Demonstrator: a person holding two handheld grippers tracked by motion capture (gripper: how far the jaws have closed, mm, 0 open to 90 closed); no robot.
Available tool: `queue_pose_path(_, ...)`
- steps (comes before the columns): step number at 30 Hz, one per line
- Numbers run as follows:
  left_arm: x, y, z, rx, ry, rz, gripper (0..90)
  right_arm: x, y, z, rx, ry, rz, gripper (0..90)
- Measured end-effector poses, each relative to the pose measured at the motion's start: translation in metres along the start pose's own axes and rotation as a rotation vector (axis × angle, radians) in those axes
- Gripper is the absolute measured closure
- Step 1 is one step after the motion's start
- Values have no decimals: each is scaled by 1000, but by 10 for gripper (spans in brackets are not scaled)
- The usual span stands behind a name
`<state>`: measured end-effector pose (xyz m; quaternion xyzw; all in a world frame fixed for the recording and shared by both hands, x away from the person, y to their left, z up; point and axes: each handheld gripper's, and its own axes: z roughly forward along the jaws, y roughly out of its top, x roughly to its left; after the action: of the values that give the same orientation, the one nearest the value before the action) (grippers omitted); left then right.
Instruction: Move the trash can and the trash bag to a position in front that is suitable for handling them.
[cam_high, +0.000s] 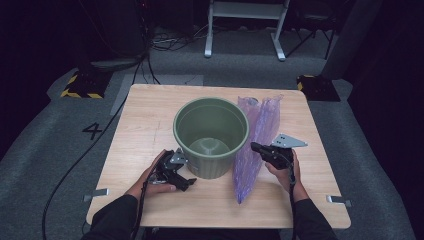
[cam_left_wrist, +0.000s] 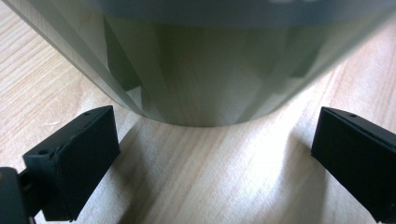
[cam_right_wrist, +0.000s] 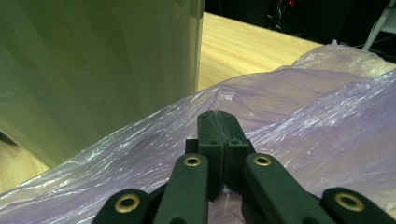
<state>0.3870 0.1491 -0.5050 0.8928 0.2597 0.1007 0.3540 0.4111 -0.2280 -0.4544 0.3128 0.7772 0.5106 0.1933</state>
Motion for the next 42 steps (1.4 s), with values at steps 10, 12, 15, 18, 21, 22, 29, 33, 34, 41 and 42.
queue_pose_path(10,-1,-23,-21,-1,-30,24,3,-4,14,-28,-106,-25,10,900)
queue_pose_path(12,-1,-26,-24,-2,-21,12,3,-6,17,-34,-128,-39,15,900)
queue_pose_path(15,-2,-33,-30,0,-4,-1,3,-10,20,-41,-153,-49,33,900)
queue_pose_path(18,-3,-40,-37,-2,10,-18,3,-13,24,-47,-180,-72,42,900)
queue_pose_path(21,-3,-45,-41,-1,15,-21,4,-14,27,-49,-193,-79,38,900)
queue_pose_path(22,-3,-46,-43,-2,16,-24,3,-15,28,-51,-198,-84,38,900)
queue_pose_path(29,-1,-53,-49,-2,16,-24,3,-14,40,-65,-243,-109,21,900)
queue_pose_path(33,0,-53,-49,-2,14,-21,3,-12,46,-71,-264,-115,7,900)
queue_pose_path(34,0,-53,-49,-3,12,-21,3,-11,51,-74,-274,-117,0,900)
queue_pose_path(41,1,-52,-48,0,9,-17,2,-8,68,-76,-307,-123,-13,900)
queue_pose_path(42,0,-52,-48,-1,9,-19,2,-8,70,-76,-317,-119,-9,900)
